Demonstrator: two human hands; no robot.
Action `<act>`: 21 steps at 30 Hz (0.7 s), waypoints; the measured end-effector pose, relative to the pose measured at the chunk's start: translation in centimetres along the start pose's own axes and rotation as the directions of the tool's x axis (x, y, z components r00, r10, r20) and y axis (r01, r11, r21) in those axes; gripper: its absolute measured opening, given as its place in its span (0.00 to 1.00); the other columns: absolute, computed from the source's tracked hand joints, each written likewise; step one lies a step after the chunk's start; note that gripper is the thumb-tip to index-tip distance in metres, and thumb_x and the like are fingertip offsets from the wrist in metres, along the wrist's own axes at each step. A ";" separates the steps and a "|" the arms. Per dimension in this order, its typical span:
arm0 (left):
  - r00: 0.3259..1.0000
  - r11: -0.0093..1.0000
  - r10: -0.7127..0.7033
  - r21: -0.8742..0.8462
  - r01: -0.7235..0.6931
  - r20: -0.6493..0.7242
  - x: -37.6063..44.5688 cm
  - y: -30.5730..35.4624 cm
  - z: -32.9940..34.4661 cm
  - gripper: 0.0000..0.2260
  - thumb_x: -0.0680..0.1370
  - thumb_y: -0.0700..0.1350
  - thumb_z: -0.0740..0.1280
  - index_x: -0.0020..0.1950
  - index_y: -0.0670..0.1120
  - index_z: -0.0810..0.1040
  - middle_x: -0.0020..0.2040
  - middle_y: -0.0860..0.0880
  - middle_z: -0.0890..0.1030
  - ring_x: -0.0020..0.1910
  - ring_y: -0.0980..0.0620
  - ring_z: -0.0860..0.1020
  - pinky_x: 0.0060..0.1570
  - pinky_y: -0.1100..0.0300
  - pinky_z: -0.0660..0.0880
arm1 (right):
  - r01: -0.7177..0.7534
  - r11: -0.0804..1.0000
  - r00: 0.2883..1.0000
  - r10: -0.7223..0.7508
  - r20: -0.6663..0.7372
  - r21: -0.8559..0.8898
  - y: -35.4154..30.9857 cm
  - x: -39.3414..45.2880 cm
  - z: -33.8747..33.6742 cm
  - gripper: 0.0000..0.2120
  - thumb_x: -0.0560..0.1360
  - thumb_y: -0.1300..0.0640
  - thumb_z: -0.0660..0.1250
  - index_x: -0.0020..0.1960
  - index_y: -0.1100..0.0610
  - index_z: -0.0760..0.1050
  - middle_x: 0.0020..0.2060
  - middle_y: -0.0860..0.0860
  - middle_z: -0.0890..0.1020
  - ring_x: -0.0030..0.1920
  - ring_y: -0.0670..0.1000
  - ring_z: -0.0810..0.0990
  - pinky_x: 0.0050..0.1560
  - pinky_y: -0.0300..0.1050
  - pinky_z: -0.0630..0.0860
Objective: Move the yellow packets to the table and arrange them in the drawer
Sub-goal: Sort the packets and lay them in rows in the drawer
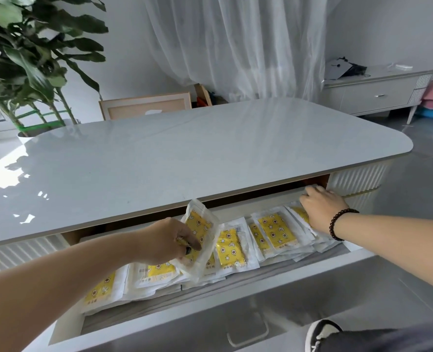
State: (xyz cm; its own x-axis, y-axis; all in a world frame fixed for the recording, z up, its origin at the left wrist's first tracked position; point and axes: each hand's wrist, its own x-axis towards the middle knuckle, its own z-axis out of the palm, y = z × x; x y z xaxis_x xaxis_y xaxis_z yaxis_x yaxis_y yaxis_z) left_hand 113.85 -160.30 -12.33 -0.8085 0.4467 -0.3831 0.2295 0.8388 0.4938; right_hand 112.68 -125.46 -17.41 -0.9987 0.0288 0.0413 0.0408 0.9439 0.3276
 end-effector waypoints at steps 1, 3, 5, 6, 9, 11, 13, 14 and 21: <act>1.000 1.000 -0.001 -0.018 0.001 0.000 -0.3 0.0 -0.1 0.18 0.75 0.37 0.63 0.49 0.59 0.83 0.53 0.52 0.80 0.45 0.44 0.79 0.44 0.53 0.76 | 0.016 1.000 1.000 -0.016 -0.008 0.016 -0.5 -0.3 -0.5 0.14 0.73 0.66 0.59 0.56 0.55 0.73 0.56 0.52 0.71 0.60 0.53 0.70 0.54 0.45 0.70; 1.000 0.997 -0.007 -0.079 0.006 -0.014 -0.9 0.0 -0.4 0.18 0.75 0.36 0.64 0.51 0.58 0.84 0.55 0.53 0.81 0.52 0.47 0.80 0.53 0.54 0.77 | 0.014 0.983 1.000 -0.015 0.003 0.183 -2.0 -1.0 -1.7 0.11 0.74 0.64 0.58 0.51 0.54 0.74 0.53 0.50 0.74 0.55 0.52 0.74 0.51 0.44 0.74; 1.000 0.982 -0.015 -0.191 0.009 -0.028 -1.4 0.1 -0.7 0.18 0.75 0.35 0.65 0.51 0.56 0.84 0.55 0.52 0.82 0.54 0.48 0.80 0.55 0.54 0.78 | -0.027 0.890 0.999 0.009 0.041 0.456 -4.0 -1.9 -3.4 0.08 0.75 0.61 0.59 0.45 0.55 0.76 0.48 0.49 0.78 0.47 0.50 0.77 0.46 0.45 0.77; 0.999 0.960 -0.019 -0.278 0.008 -0.037 -1.9 0.2 -0.8 0.17 0.75 0.34 0.65 0.51 0.54 0.84 0.55 0.50 0.82 0.53 0.47 0.81 0.54 0.55 0.79 | -0.054 0.819 0.997 0.016 0.071 0.572 -5.0 -2.1 -4.4 0.08 0.76 0.59 0.60 0.43 0.57 0.77 0.44 0.50 0.80 0.43 0.50 0.78 0.44 0.43 0.77; 0.994 0.826 -0.046 -0.563 -0.015 -0.095 -3.4 0.1 -0.9 0.11 0.75 0.31 0.67 0.50 0.44 0.82 0.54 0.45 0.80 0.51 0.44 0.82 0.51 0.55 0.80 | -0.246 0.504 0.956 -0.013 0.292 0.828 -8.0 -2.4 -7.4 0.13 0.77 0.53 0.61 0.41 0.61 0.76 0.38 0.54 0.80 0.35 0.52 0.77 0.36 0.41 0.75; 0.985 0.720 -0.085 -0.692 -0.043 -0.150 -4.0 0.1 -0.4 0.08 0.74 0.30 0.67 0.50 0.40 0.79 0.51 0.42 0.78 0.49 0.44 0.82 0.53 0.51 0.80 | -0.468 0.226 0.857 -0.121 0.501 0.855 -9.6 -2.9 -9.3 0.17 0.79 0.47 0.59 0.49 0.62 0.74 0.40 0.55 0.81 0.35 0.52 0.77 0.37 0.43 0.76; 0.975 0.629 -0.128 -0.775 -0.063 -0.183 -4.4 0.2 0.3 0.09 0.74 0.28 0.67 0.50 0.39 0.75 0.50 0.41 0.76 0.47 0.44 0.81 0.52 0.50 0.80 | -0.565 0.105 0.784 -0.239 0.572 0.818 -11.0 -3.4 -10.2 0.19 0.79 0.44 0.58 0.51 0.60 0.72 0.39 0.55 0.81 0.36 0.53 0.78 0.37 0.43 0.75; 0.970 0.593 -0.148 -0.803 -0.069 -0.193 -4.5 0.2 0.7 0.10 0.74 0.27 0.67 0.49 0.39 0.73 0.48 0.41 0.76 0.46 0.44 0.81 0.50 0.50 0.81 | -0.568 0.068 0.780 -0.271 0.563 0.820 -11.8 -3.6 -10.4 0.18 0.79 0.44 0.58 0.49 0.60 0.72 0.38 0.55 0.80 0.35 0.53 0.78 0.37 0.43 0.75; 0.954 0.732 -0.163 -0.679 -0.054 -0.252 -5.1 -0.6 1.9 0.11 0.73 0.34 0.72 0.50 0.41 0.71 0.48 0.44 0.75 0.47 0.46 0.81 0.46 0.54 0.82 | -0.356 -0.016 0.931 -0.094 0.353 0.934 -17.3 -3.1 -9.4 0.12 0.72 0.55 0.72 0.50 0.62 0.77 0.49 0.59 0.83 0.50 0.58 0.83 0.54 0.58 0.79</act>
State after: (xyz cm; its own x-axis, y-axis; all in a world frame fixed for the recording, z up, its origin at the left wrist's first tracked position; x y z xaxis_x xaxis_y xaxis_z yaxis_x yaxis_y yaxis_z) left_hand 118.83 -162.48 -12.13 -0.9452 0.2107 -0.2495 -0.1564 0.3788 0.9122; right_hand 115.33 -144.92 -14.35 -0.9438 0.0539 -0.3260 0.3276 0.2821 -0.9017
